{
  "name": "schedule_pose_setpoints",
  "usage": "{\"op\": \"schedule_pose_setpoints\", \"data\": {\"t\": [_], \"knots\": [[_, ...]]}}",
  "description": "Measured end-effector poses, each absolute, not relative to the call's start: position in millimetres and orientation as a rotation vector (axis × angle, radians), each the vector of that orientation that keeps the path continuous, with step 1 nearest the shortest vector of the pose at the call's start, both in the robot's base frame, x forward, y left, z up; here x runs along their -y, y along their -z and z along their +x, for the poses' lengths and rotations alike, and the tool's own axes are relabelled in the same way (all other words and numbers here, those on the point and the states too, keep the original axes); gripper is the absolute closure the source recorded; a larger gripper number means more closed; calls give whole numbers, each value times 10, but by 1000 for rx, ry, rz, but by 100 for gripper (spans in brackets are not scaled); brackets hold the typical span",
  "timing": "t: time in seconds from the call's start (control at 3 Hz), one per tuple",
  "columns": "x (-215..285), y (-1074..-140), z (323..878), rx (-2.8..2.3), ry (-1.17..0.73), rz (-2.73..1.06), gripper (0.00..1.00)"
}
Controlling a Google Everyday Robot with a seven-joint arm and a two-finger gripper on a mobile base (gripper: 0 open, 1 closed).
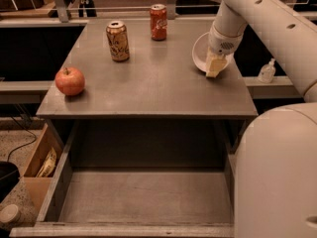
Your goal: Move white bowl near apple
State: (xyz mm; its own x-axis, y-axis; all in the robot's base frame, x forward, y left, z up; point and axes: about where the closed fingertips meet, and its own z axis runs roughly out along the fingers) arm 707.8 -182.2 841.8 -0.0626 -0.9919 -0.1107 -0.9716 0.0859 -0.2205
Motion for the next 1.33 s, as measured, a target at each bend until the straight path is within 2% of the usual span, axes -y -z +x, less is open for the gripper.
{"op": "schedule_pose_setpoints", "data": {"t": [0.33,1.33], "knots": [[1808,-8440,7123,-2121,140,-1992,100],[1587,-9473,7363,-1850,453,-2102,100]]}}
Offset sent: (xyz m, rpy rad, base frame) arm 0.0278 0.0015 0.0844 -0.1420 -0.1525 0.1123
